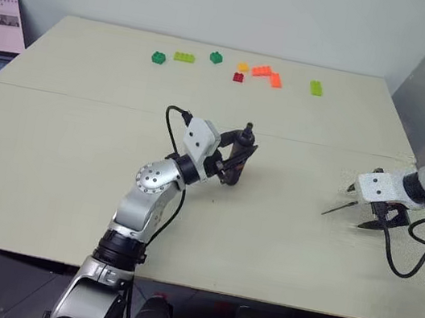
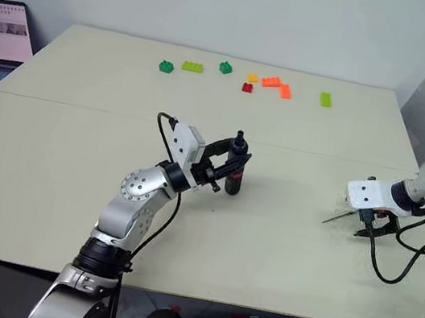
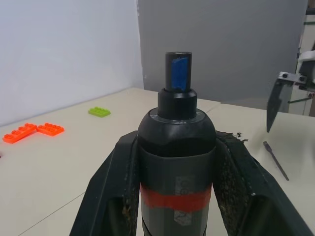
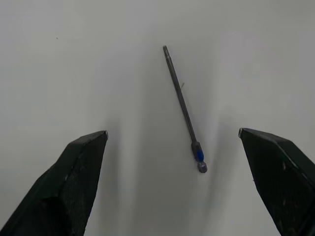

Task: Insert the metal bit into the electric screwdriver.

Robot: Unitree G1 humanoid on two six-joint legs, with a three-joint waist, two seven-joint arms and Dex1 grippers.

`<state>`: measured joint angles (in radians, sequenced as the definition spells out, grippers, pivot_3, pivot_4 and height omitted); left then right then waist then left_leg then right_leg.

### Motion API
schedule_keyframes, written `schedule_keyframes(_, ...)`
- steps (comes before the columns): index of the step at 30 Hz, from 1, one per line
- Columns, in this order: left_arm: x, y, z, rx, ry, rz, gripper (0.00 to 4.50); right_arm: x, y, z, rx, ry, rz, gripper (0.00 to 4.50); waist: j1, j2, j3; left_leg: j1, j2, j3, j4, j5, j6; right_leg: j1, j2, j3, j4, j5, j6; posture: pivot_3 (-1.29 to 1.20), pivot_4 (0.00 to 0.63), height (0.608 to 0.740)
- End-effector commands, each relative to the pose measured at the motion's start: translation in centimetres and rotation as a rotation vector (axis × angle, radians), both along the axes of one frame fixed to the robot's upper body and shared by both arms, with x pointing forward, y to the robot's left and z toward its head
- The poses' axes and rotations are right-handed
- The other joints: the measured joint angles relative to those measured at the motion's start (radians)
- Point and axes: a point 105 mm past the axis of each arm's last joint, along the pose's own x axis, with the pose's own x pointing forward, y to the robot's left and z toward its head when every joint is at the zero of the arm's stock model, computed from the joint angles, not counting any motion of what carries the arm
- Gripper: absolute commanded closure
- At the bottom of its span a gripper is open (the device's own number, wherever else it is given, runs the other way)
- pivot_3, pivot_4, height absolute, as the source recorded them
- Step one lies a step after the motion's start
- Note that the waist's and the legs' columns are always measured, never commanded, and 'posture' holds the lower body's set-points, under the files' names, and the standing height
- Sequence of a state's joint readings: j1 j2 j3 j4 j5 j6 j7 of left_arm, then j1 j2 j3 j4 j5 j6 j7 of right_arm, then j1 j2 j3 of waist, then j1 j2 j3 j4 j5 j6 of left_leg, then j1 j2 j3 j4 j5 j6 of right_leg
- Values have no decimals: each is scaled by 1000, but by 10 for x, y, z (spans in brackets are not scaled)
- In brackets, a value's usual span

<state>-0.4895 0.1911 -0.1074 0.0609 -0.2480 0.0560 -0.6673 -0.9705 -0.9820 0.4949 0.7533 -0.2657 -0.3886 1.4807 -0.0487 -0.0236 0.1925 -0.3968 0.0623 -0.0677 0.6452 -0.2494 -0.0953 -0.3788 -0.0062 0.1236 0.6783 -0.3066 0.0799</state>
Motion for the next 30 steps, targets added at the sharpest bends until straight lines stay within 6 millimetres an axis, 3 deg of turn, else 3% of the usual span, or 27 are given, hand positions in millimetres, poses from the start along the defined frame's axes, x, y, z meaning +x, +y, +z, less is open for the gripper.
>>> schedule_keyframes(1,-5,-1,8,-2,-41,2,2838,7,-14,-4,-113,19,8,0,0,0,0,0,0,0,0,0,0,0,-1,0,0,0,0,0,150,740)
schedule_keyframes(15,-5,4,9,0,-46,34,2838,25,0,-18,-154,8,26,0,-8,1,0,2,-1,1,0,0,-1,2,-1,0,2,0,0,0,150,740)
schedule_keyframes(30,-5,4,9,13,-47,42,2838,30,19,-22,-131,28,62,3306,-42,0,-1,14,-1,2,0,0,-1,12,-1,2,1,1,1,0,150,740)
